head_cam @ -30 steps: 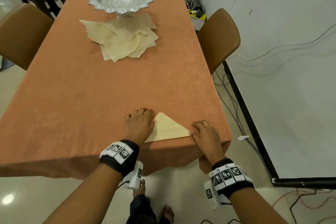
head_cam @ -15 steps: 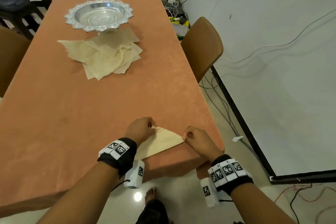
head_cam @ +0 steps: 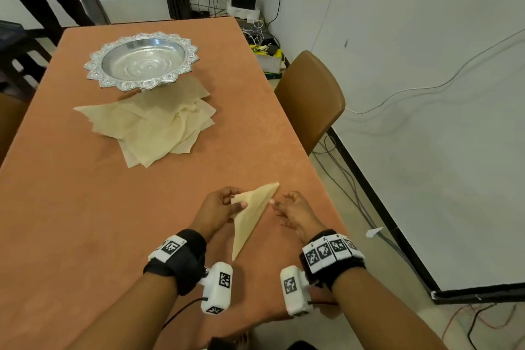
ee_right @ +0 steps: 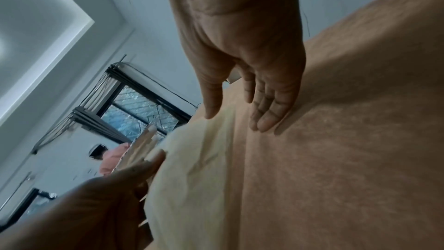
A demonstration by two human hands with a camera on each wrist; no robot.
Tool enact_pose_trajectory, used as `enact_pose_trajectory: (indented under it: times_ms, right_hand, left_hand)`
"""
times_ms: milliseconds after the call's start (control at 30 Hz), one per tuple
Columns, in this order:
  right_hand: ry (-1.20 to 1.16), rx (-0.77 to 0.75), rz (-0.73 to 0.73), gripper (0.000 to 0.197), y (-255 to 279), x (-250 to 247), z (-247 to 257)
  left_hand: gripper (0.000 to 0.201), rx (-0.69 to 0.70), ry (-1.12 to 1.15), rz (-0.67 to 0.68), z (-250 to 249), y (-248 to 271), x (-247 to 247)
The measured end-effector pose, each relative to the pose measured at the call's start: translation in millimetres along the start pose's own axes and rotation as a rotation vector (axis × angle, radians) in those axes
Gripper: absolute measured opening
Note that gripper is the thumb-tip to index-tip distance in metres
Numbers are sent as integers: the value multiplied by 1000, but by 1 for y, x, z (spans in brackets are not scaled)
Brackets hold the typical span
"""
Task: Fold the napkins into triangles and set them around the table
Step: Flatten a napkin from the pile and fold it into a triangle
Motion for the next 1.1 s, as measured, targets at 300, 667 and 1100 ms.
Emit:
enact_pose_trajectory:
  times_ms: [300, 667, 1100]
  right_hand:
    - [-214, 27, 357, 9, -41, 20, 43]
    - [364, 39, 181, 16, -141, -24, 124]
    - [943, 95, 122, 24, -92, -30, 78]
  left_hand:
    - [3, -34, 167, -85, -23, -41, -29]
    - [22, -189, 108, -298, -30, -138, -51]
    - [19, -286, -36, -351, -1, -119, -45]
Point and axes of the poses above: each hand's wrist, its own y-axis away from the middle knuckle, its own x-axis out of the palm, z = x × y, the point moved 4 cm from there along -y, towards the middle knuckle, and after that the axes turned 15 degrees about z, right-handed, at the moved point
